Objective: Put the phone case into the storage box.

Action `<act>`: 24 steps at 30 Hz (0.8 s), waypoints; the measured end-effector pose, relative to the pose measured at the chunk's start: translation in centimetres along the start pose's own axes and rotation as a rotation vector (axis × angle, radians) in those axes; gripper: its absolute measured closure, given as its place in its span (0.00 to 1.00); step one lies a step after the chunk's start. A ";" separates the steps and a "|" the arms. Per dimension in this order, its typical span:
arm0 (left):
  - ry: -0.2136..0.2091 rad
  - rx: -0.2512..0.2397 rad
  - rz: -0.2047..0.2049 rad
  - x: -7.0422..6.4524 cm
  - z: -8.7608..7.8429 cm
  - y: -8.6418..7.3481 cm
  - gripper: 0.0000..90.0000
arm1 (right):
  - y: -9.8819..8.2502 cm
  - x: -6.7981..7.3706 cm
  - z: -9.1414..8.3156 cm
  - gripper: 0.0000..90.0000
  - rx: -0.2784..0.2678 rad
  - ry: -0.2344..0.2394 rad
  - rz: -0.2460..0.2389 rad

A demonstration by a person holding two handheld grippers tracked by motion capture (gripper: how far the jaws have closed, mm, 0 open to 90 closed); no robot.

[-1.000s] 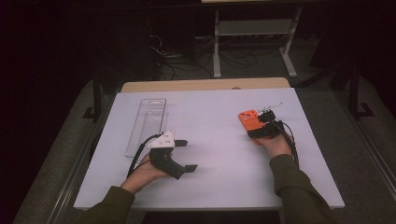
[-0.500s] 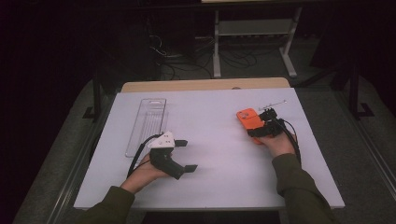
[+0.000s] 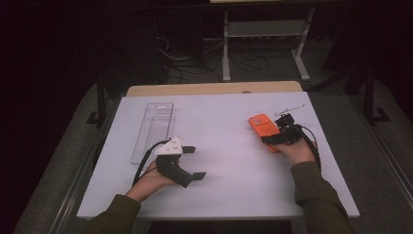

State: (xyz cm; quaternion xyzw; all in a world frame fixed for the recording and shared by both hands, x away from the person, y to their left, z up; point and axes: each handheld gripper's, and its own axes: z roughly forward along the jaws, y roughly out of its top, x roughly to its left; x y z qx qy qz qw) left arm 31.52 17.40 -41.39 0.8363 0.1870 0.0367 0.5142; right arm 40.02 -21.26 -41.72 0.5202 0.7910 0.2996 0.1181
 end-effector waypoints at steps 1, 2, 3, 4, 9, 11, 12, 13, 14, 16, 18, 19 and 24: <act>0.001 0.001 0.002 0.0 0.0 0.0 0.00 | 0.0 0.0 -0.1 0.17 -0.005 0.001 -0.004; 0.000 0.002 0.001 0.0 0.0 0.0 0.00 | -0.1 0.0 -0.1 0.17 -0.002 0.005 -0.004; 0.000 0.000 0.000 0.0 0.0 0.0 0.00 | -0.1 -0.1 -0.2 0.17 -0.007 0.006 -0.017; 0.000 -0.001 0.000 0.0 0.0 0.0 0.00 | -0.1 0.0 -0.3 0.17 -0.005 0.010 -0.013; -0.001 -0.003 -0.006 0.0 0.0 0.0 0.00 | -0.2 0.3 -0.7 0.17 -0.007 0.026 -0.029; 0.000 -0.005 -0.004 0.0 0.0 0.0 0.00 | -0.4 0.5 -1.0 0.17 -0.002 0.031 -0.038; 0.000 -0.005 -0.004 0.0 0.0 0.0 0.00 | -0.4 0.6 -1.1 0.17 -0.007 0.032 -0.049; 0.000 -0.006 -0.004 0.0 0.0 0.0 0.00 | -0.5 0.7 -1.2 0.17 -0.005 0.037 -0.051; 0.000 -0.007 -0.005 0.0 0.0 0.0 0.00 | -0.5 0.7 -1.3 0.17 -0.012 0.041 -0.063; 0.001 -0.006 -0.006 0.0 0.0 0.0 0.00 | -0.7 0.9 -1.6 0.17 -0.009 0.047 -0.067; 0.001 -0.005 -0.006 0.0 0.0 0.0 0.00 | -0.9 1.0 -1.8 0.17 -0.005 0.051 -0.076; 0.001 -0.004 -0.005 0.0 0.0 0.0 0.00 | -1.0 1.0 -1.9 0.17 -0.003 0.053 -0.085; 0.002 -0.007 -0.006 0.0 0.0 0.0 0.00 | -1.5 1.3 -2.5 0.17 -0.006 0.061 -0.114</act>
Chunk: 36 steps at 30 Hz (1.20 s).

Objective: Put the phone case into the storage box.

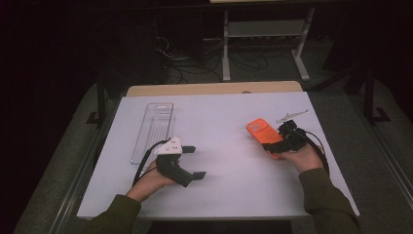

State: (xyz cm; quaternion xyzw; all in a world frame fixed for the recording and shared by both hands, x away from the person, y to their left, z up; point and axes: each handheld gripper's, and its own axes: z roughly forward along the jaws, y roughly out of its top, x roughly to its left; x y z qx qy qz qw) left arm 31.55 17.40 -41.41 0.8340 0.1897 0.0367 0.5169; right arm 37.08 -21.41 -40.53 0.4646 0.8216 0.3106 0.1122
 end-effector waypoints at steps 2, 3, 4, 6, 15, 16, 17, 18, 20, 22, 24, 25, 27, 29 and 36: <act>0.000 0.002 0.002 0.0 0.0 0.0 0.00 | -0.1 0.2 -0.2 0.17 0.001 0.001 -0.009; 0.000 0.002 0.003 0.0 0.0 0.0 0.00 | -0.2 0.2 -0.3 0.17 0.003 0.004 -0.019; 0.000 0.002 0.001 0.0 0.0 0.0 0.00 | -0.3 0.4 -0.4 0.17 0.005 0.003 -0.021; 0.000 0.003 0.001 0.0 0.0 0.0 0.00 | -0.5 0.5 -0.5 0.17 0.002 0.003 -0.040; -0.001 0.006 0.004 0.0 0.0 0.0 0.00 | -1.1 1.2 -1.1 0.17 0.010 0.019 -0.102; -0.002 0.007 0.004 0.0 0.0 0.0 0.00 | -1.2 1.2 -1.2 0.17 0.003 0.023 -0.114; -0.002 0.008 0.003 0.0 0.0 0.0 0.00 | -1.3 1.2 -1.2 0.17 0.006 0.023 -0.114; -0.001 0.009 0.003 0.0 0.0 0.0 0.00 | -1.4 1.3 -1.4 0.17 0.010 0.026 -0.110; -0.001 0.014 0.006 0.0 0.0 0.0 0.00 | -1.6 1.3 -1.5 0.17 0.002 0.036 -0.119; -0.001 0.014 0.006 -0.1 0.0 0.0 0.00 | -1.8 1.3 -1.7 0.17 0.005 0.039 -0.131; -0.001 0.015 0.005 0.0 0.0 0.0 0.00 | -2.0 1.3 -1.8 0.17 0.001 0.043 -0.134; -0.001 0.015 0.005 0.0 0.0 0.0 0.00 | -2.0 1.3 -1.8 0.17 0.001 0.044 -0.130; 0.000 0.014 0.006 -0.1 0.0 0.0 0.00 | -2.0 1.3 -1.9 0.17 -0.001 0.047 -0.138; -0.002 0.016 0.006 -0.1 0.0 0.0 0.00 | -2.0 1.4 -1.9 0.17 -0.004 0.056 -0.150; -0.001 0.015 0.005 -0.1 0.0 0.0 0.00 | -1.9 2.1 -1.8 0.17 0.006 0.086 -0.195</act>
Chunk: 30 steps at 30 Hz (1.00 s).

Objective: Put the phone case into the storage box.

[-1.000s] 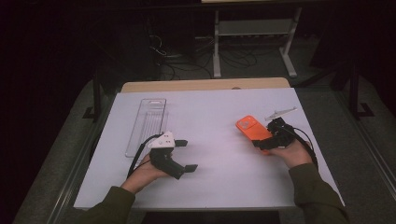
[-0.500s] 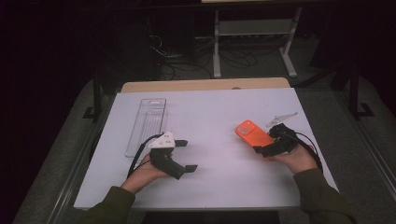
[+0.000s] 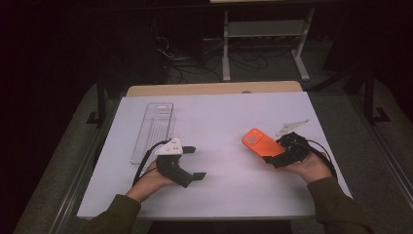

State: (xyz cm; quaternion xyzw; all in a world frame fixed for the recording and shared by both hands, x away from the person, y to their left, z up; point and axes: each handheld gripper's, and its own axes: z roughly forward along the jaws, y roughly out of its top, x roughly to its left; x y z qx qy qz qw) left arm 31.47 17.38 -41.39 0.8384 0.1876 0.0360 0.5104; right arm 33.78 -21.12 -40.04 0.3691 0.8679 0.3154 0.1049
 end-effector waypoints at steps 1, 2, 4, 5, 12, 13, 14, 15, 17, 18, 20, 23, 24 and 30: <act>0.000 0.001 0.002 0.0 0.0 0.0 0.00 | 0.0 0.1 0.0 0.17 0.001 0.001 -0.006; 0.001 0.001 0.004 0.0 0.0 0.0 0.00 | 0.0 0.2 0.1 0.17 0.002 0.003 -0.013; 0.002 0.001 0.010 0.1 0.0 0.0 0.00 | 0.1 0.2 0.0 0.17 0.006 0.007 -0.028; 0.002 0.002 0.011 0.1 0.0 0.0 0.00 | 0.1 0.3 0.0 0.17 0.001 0.011 -0.037; 0.003 0.003 0.014 0.1 0.0 0.0 0.00 | 0.3 0.7 0.1 0.17 -0.003 0.044 -0.068; 0.003 0.003 0.015 0.1 0.0 0.0 0.00 | 0.3 0.8 0.1 0.17 -0.005 0.049 -0.069; 0.003 0.005 0.018 0.1 0.0 0.0 0.00 | 0.4 0.9 0.1 0.17 -0.005 0.050 -0.075; 0.003 0.005 0.019 0.1 0.0 0.0 0.00 | 0.4 1.0 0.1 0.17 -0.006 0.050 -0.086; 0.002 0.005 0.021 0.1 0.0 0.0 0.00 | 0.5 1.1 0.0 0.17 -0.005 0.058 -0.097; 0.003 0.006 0.023 0.1 0.0 0.0 0.00 | 0.5 1.1 0.1 0.17 -0.007 0.061 -0.102; 0.004 0.011 0.026 0.2 0.0 0.1 0.00 | 0.6 1.2 0.1 0.17 -0.005 0.063 -0.102; 0.004 0.009 0.024 0.2 0.0 0.0 0.00 | 0.7 1.4 0.0 0.17 -0.006 0.072 -0.113; 0.004 0.010 0.022 0.2 0.0 0.0 0.00 | 0.7 1.4 0.1 0.17 -0.008 0.074 -0.122; 0.005 0.018 0.025 0.2 0.0 0.1 0.00 | 0.9 1.6 -0.2 0.17 -0.010 0.088 -0.135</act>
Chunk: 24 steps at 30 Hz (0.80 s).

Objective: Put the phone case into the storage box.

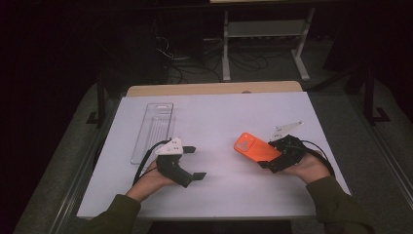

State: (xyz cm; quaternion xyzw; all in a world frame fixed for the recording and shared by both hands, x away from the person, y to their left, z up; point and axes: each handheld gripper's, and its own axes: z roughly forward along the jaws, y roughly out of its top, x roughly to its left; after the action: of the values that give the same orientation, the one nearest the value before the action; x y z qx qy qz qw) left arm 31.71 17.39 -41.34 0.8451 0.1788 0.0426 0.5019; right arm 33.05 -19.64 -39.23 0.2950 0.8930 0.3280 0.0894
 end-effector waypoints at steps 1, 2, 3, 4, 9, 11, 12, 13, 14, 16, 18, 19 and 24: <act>0.001 0.001 -0.003 0.0 0.0 0.0 0.00 | 0.0 0.0 -0.1 0.17 0.002 0.001 -0.007; -0.001 -0.001 -0.008 0.0 0.0 0.1 0.00 | 0.0 0.1 -0.1 0.17 -0.001 0.003 -0.010; -0.002 0.003 0.003 0.2 -0.1 0.1 0.00 | 0.1 0.1 -0.2 0.17 -0.001 0.010 -0.013; -0.006 0.006 0.000 0.2 -0.1 0.2 0.00 | 0.1 0.1 -0.2 0.17 0.001 0.013 -0.019; -0.013 0.020 -0.002 0.4 -0.2 0.5 0.00 | 0.3 0.2 -0.3 0.17 -0.003 0.025 -0.030; -0.017 0.016 -0.010 0.3 -0.3 0.7 0.00 | 0.3 0.2 -0.3 0.17 -0.006 0.030 -0.037; -0.015 0.020 0.005 0.4 -0.4 0.8 0.00 | 0.4 0.3 -0.4 0.17 -0.007 0.032 -0.039; -0.013 0.022 -0.001 0.4 -0.4 0.9 0.00 | 0.4 0.3 -0.4 0.17 -0.007 0.034 -0.041; -0.013 0.024 0.005 0.5 -0.4 1.0 0.00 | 0.5 0.3 -0.4 0.17 -0.012 0.037 -0.046; -0.011 0.042 0.019 0.6 -0.6 1.4 0.00 | 0.5 0.3 -0.4 0.17 -0.007 0.043 -0.050; -0.012 0.035 0.025 0.8 -0.7 2.0 0.00 | 0.6 0.4 -0.3 0.17 -0.003 0.047 -0.061; -0.012 0.039 0.034 0.9 -0.8 2.2 0.00 | 0.6 0.3 -0.3 0.17 -0.001 0.039 -0.087; -0.014 0.067 0.071 1.3 -0.8 3.1 0.00 | 0.8 0.5 -0.3 0.17 -0.006 0.052 -0.096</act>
State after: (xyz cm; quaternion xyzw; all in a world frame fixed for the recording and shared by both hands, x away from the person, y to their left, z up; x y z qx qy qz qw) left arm 33.52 17.19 -38.43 0.8676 0.1464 0.0486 0.4727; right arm 32.93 -19.05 -38.45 0.2430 0.9072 0.3334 0.0823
